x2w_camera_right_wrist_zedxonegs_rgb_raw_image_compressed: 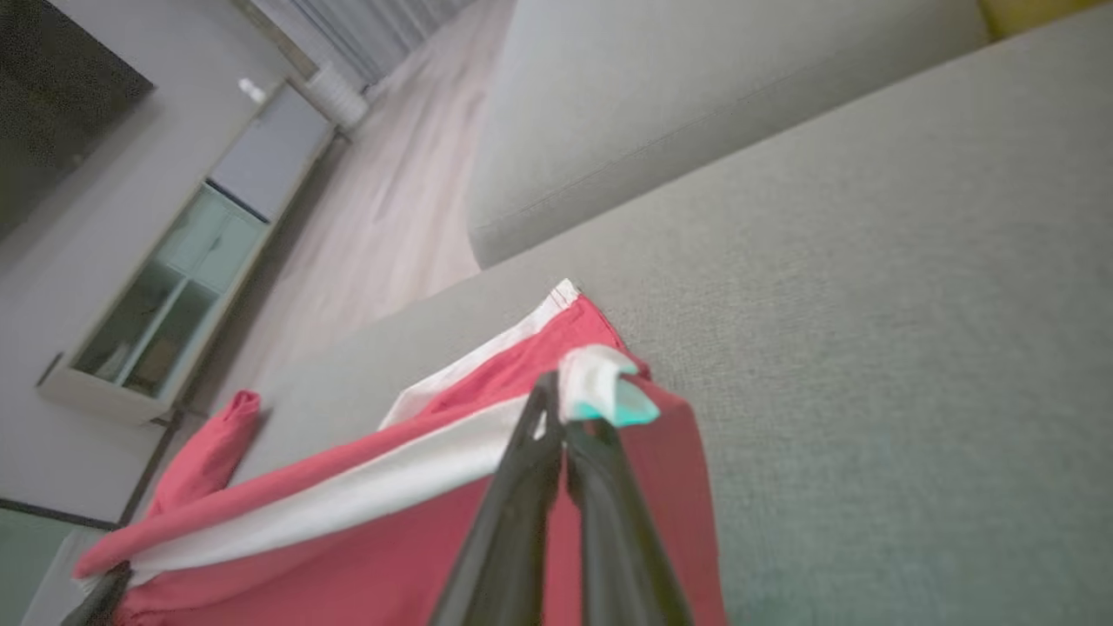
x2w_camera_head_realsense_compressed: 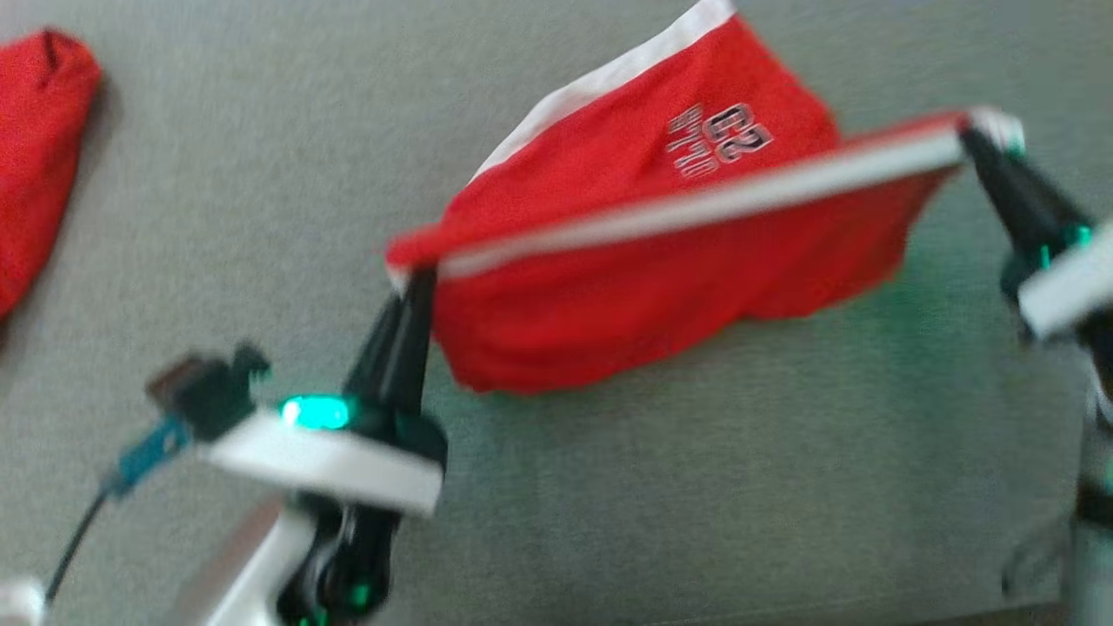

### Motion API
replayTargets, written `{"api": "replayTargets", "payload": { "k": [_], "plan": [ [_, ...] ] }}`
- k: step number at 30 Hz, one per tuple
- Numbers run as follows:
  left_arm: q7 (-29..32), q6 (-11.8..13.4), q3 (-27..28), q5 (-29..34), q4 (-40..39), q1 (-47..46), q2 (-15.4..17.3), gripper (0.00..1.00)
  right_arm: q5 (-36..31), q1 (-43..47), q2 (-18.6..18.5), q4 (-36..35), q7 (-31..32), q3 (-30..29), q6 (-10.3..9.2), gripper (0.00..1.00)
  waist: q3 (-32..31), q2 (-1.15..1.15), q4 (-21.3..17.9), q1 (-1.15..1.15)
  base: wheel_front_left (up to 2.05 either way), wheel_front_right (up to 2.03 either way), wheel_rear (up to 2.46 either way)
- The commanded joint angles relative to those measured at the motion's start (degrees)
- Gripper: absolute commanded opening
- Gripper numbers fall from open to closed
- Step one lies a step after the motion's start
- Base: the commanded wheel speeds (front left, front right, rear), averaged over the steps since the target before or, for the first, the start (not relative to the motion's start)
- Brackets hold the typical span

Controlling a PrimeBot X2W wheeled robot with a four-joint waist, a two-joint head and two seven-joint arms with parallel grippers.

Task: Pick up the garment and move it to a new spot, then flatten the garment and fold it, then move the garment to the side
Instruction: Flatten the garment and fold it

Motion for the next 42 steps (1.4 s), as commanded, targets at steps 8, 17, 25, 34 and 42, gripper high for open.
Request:
{"api": "replayTargets", "payload": {
  "k": [8, 17, 25, 34, 42],
  "plan": [
    [1.0, 2.4, 2.2, 0.5, 8.3, -10.9, -5.0, 0.0, -5.8, -18.2, -0.3, 12.3, 2.6, 2.5, -0.04, 0.0, 8.1, 0.0, 7.3, -0.02, 0.0, 0.0, 0.0],
    [-0.1, 1.4, 0.4, 0.6, 16.5, -14.7, -10.0, 0.0, -10.9, -26.8, -2.5, 22.9, 1.6, 5.0, -0.04, 0.0, 9.8, 0.0, 11.2, -0.02, 0.0, 0.0, 0.0],
    [-0.2, 2.5, 0.6, 0.2, 18.6, -14.0, -10.4, 0.53, -12.1, -27.5, -4.8, 23.5, -1.8, 9.0, -0.04, 1.0, 9.2, 0.0, 10.3, -0.02, 0.0, 0.0, 0.0],
    [-3.3, 7.2, -0.7, 6.6, 13.5, -8.8, -5.6, 1.0, -10.6, -21.3, -16.2, 17.4, -2.2, 18.3, -0.04, 1.0, 7.2, 0.0, 8.4, -0.02, 0.0, 0.0, 0.0],
    [-10.4, 14.0, -2.1, 24.6, 8.9, -8.8, -2.6, 1.0, -14.4, -19.5, -18.1, 22.6, -0.3, 21.2, -0.04, 1.0, 7.4, 0.0, 10.3, -0.02, 0.0, 0.0, 0.0]
  ]
}}
